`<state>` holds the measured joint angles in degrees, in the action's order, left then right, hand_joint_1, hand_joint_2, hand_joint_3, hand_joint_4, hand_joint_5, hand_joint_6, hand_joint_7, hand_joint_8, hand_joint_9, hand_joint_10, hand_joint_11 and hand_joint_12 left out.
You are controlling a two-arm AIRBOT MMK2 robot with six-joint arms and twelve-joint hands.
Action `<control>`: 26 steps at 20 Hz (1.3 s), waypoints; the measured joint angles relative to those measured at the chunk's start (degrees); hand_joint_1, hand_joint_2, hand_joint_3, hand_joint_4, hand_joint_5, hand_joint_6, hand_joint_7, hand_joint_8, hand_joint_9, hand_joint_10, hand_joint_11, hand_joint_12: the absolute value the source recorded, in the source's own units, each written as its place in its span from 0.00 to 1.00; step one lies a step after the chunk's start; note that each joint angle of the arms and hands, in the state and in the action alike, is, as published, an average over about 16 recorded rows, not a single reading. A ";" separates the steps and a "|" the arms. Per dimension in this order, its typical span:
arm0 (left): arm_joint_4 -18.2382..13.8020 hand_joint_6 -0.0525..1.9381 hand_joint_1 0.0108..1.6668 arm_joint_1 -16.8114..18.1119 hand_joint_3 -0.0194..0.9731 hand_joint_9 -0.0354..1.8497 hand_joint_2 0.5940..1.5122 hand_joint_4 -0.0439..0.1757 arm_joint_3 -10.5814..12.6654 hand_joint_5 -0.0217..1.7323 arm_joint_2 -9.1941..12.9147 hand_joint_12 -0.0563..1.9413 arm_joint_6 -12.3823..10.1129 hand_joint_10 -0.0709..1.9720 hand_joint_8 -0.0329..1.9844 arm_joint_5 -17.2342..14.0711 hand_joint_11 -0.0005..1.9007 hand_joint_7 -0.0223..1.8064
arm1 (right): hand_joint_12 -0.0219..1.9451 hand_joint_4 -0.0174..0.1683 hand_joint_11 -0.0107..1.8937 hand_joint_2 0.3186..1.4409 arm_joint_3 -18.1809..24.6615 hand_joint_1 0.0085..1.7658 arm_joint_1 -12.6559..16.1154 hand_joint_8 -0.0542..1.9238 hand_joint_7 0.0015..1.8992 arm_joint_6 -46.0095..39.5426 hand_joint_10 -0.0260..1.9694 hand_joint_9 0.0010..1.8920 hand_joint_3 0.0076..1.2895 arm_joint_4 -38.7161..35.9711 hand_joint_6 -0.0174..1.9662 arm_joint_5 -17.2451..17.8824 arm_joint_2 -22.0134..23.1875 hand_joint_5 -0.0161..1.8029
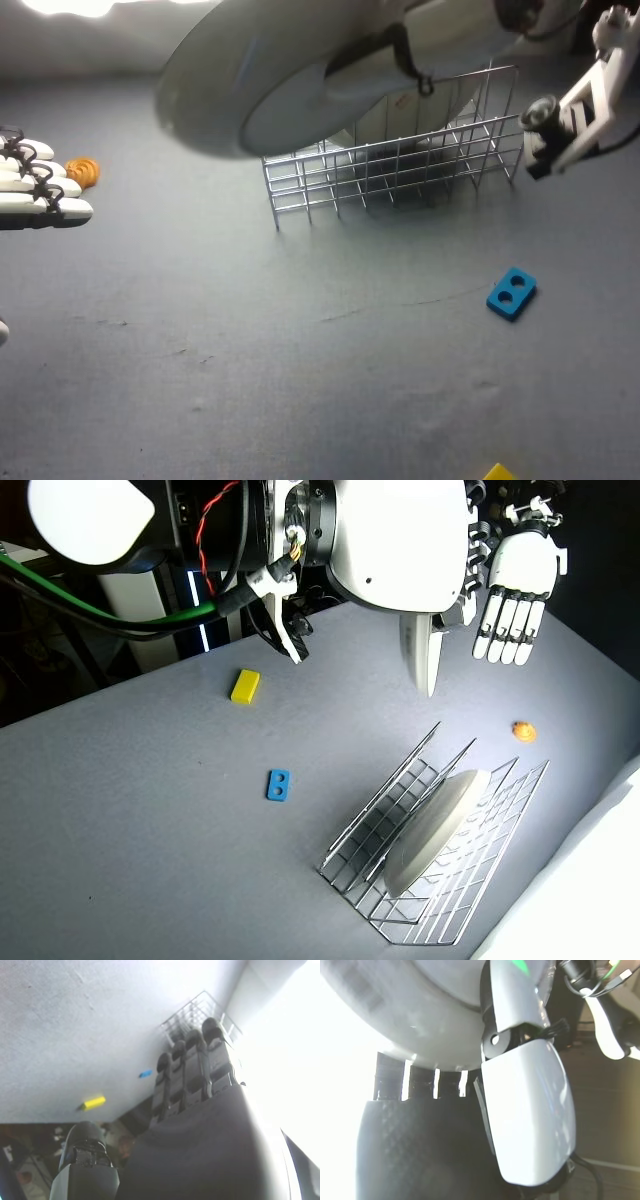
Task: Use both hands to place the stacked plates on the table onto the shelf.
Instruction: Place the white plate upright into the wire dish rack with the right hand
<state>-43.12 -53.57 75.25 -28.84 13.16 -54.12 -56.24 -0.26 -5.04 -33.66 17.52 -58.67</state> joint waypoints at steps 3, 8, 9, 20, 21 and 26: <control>-0.27 0.03 0.00 0.02 0.04 0.08 0.59 0.21 -0.02 0.09 0.00 0.14 0.00 0.04 0.02 -0.26 0.01 0.09 | 0.60 0.08 0.47 0.60 -2.14 0.78 0.72 0.46 0.53 -2.67 0.55 0.52 0.00 0.36 0.55 -0.85 -0.37 0.51; -0.62 0.03 0.00 0.02 0.04 0.09 0.59 0.21 -0.04 0.09 0.01 0.14 0.00 0.04 0.02 -0.60 0.01 0.09 | 0.60 0.08 0.47 0.60 -5.62 0.78 0.79 0.46 0.53 -4.69 0.55 0.52 0.00 1.29 0.56 -2.25 -1.44 0.51; -0.67 0.03 0.00 0.01 0.04 0.09 0.59 0.21 -0.04 0.09 0.01 0.14 0.00 0.04 0.02 -0.64 0.01 0.09 | 0.60 0.08 0.47 0.60 -6.32 0.78 0.66 0.46 0.53 -4.98 0.55 0.52 0.00 1.50 0.55 -2.44 -1.71 0.51; -0.85 0.03 0.00 -0.28 0.04 0.08 0.59 0.21 -0.04 0.09 0.02 0.12 0.00 0.04 0.02 -1.25 0.01 0.08 | 0.59 0.08 0.47 0.60 -13.17 0.78 -2.58 0.45 0.54 -5.99 0.54 0.52 0.00 4.11 0.54 -2.81 -5.03 0.52; -0.86 0.03 0.00 -0.32 0.04 0.08 0.59 0.21 -0.04 0.09 0.02 0.12 0.00 0.04 0.02 -1.30 0.01 0.08 | 0.59 0.08 0.47 0.60 -13.70 0.78 -2.93 0.45 0.54 -5.85 0.54 0.52 0.00 4.43 0.54 -2.77 -5.35 0.52; -1.25 0.03 0.00 -0.47 0.04 0.07 0.59 0.21 -0.06 0.08 0.02 0.11 0.00 0.04 0.02 -1.77 0.01 0.08 | 0.60 0.08 0.47 0.60 -16.03 0.79 -4.59 0.46 0.53 -4.91 0.55 0.52 0.00 6.22 0.55 -2.84 -6.97 0.51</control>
<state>-44.37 -54.03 75.19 -28.82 13.16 -55.89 -72.27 -4.85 -9.96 -27.44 14.68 -65.64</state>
